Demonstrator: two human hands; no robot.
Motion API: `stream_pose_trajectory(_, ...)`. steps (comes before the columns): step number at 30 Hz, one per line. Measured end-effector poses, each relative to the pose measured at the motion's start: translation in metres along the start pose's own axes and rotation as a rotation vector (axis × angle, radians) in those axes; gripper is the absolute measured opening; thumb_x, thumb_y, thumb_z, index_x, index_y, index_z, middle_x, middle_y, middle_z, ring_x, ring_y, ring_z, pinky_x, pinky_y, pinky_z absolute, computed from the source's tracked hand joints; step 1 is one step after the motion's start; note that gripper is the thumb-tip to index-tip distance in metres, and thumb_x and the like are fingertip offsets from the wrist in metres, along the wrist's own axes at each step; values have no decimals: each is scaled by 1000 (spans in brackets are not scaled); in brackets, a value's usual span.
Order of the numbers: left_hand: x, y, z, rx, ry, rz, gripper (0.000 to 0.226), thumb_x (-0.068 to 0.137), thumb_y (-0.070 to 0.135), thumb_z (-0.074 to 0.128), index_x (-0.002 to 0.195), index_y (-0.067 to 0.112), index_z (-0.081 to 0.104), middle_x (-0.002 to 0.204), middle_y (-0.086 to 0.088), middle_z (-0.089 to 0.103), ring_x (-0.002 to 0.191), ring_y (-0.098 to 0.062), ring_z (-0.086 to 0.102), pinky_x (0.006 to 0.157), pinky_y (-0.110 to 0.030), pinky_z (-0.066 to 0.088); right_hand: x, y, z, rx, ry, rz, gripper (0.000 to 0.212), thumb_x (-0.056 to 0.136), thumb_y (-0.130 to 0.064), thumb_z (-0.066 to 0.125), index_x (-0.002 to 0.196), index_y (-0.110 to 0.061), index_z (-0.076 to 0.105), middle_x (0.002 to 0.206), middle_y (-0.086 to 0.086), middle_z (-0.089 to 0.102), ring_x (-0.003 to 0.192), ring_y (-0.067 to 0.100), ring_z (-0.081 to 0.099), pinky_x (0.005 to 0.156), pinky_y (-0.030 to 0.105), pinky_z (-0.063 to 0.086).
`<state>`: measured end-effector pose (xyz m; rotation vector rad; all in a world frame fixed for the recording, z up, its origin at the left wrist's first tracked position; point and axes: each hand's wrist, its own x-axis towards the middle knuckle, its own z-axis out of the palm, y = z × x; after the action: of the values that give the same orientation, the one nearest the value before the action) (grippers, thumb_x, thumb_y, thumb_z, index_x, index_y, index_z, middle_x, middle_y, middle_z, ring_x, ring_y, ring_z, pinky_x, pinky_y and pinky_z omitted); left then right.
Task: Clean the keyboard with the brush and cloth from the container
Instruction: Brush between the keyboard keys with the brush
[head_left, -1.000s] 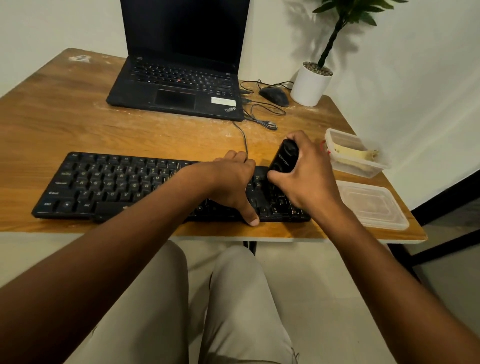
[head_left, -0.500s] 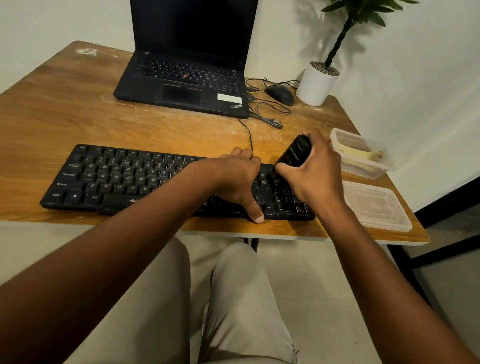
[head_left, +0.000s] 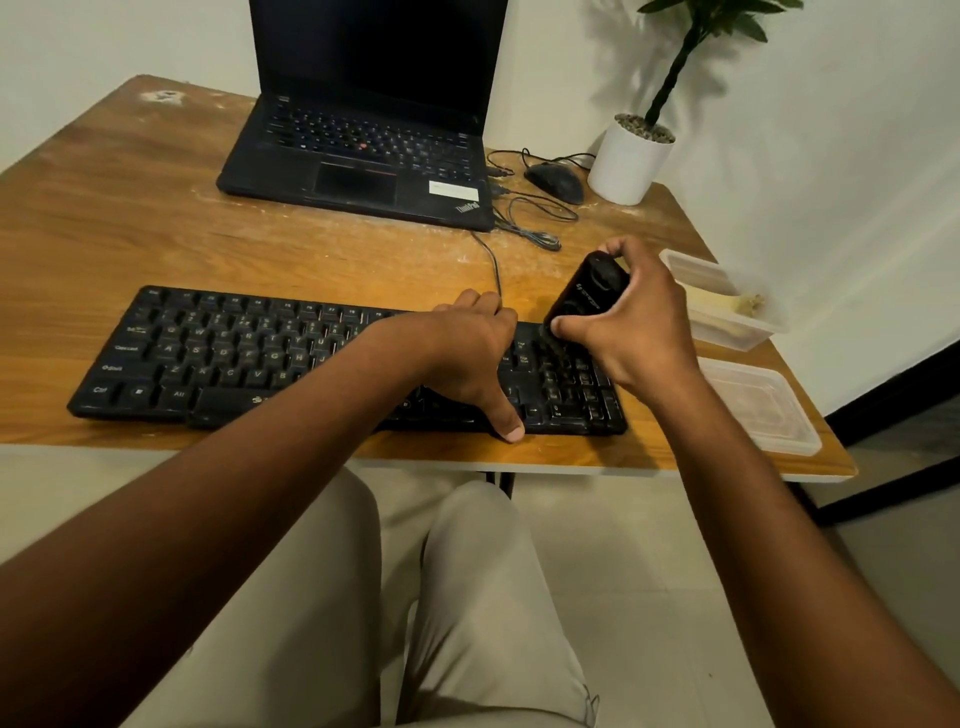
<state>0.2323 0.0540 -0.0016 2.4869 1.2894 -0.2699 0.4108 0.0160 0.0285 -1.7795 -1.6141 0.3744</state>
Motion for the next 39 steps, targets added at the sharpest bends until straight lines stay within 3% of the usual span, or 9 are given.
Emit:
stream_pose_trajectory(2, 0, 1, -1, -2, -2, -2, 129, 59, 76, 83, 158, 18, 24, 156, -5, 27, 144, -26, 25, 118, -49, 36, 1, -2, 1, -12, -53, -18, 64, 66, -16, 93, 112, -31, 51, 87, -19, 57, 75, -4, 56, 52, 4, 42)
stream_pose_trajectory(5, 0, 0, 0, -1, -3, 6, 129, 59, 76, 83, 158, 17, 24, 156, -6, 26, 145, -27, 25, 118, -49, 36, -12, 4, -7, -31, -139, -49, 62, 67, -15, 93, 112, -28, 53, 88, -17, 60, 73, -4, 59, 57, 6, 46)
stream_pose_trajectory(10, -1, -2, 1, -7, 1, 13, 129, 60, 76, 82, 158, 16, 24, 157, -6, 26, 146, -27, 24, 119, -50, 35, -29, 12, -39, -77, -294, -83, 61, 64, -16, 95, 110, -30, 57, 98, -13, 64, 84, -3, 65, 58, 12, 50)
stream_pose_trajectory(15, -2, 0, 0, -8, 1, 13, 128, 61, 75, 83, 158, 16, 24, 156, -5, 26, 145, -26, 24, 119, -48, 35, -21, 8, -29, -25, -46, -77, 60, 64, -23, 94, 110, -34, 58, 102, -15, 64, 93, 0, 62, 74, 22, 53)
stream_pose_trajectory(20, -2, 0, -1, 2, -5, 12, 131, 61, 75, 82, 160, 16, 21, 159, -4, 25, 147, -26, 22, 120, -49, 34, -21, 9, 10, 54, 48, -32, 53, 65, -24, 90, 108, -32, 60, 93, -17, 62, 86, -5, 59, 65, 9, 46)
stream_pose_trajectory(25, -1, -1, -1, -1, -10, 13, 131, 60, 76, 82, 159, 16, 21, 158, -5, 25, 146, -26, 23, 120, -50, 34, -17, 39, -17, -76, 130, 97, 59, 71, -24, 90, 121, -31, 59, 105, -10, 62, 95, 12, 62, 70, 20, 49)
stream_pose_trajectory(29, -1, -1, -1, -2, -10, 15, 131, 60, 76, 82, 159, 16, 22, 157, -5, 26, 145, -26, 24, 119, -49, 35, -14, 40, -24, -96, 229, 93, 59, 70, -27, 90, 120, -28, 59, 101, -11, 60, 92, 12, 60, 71, 22, 49)
stream_pose_trajectory(33, -1, 0, -2, 4, -7, 10, 130, 60, 76, 82, 159, 16, 22, 156, -5, 26, 145, -26, 24, 118, -48, 35, -16, 18, 4, 8, 174, 37, 52, 68, -27, 88, 110, -31, 59, 94, -14, 61, 82, -1, 59, 56, 7, 41)
stream_pose_trajectory(39, -1, 0, -2, 5, -13, 13, 132, 61, 76, 82, 160, 16, 20, 158, -5, 25, 146, -26, 23, 119, -48, 35, -15, 33, -6, -66, 107, 27, 56, 72, -23, 88, 118, -32, 58, 99, -13, 60, 89, 8, 61, 63, 15, 45)
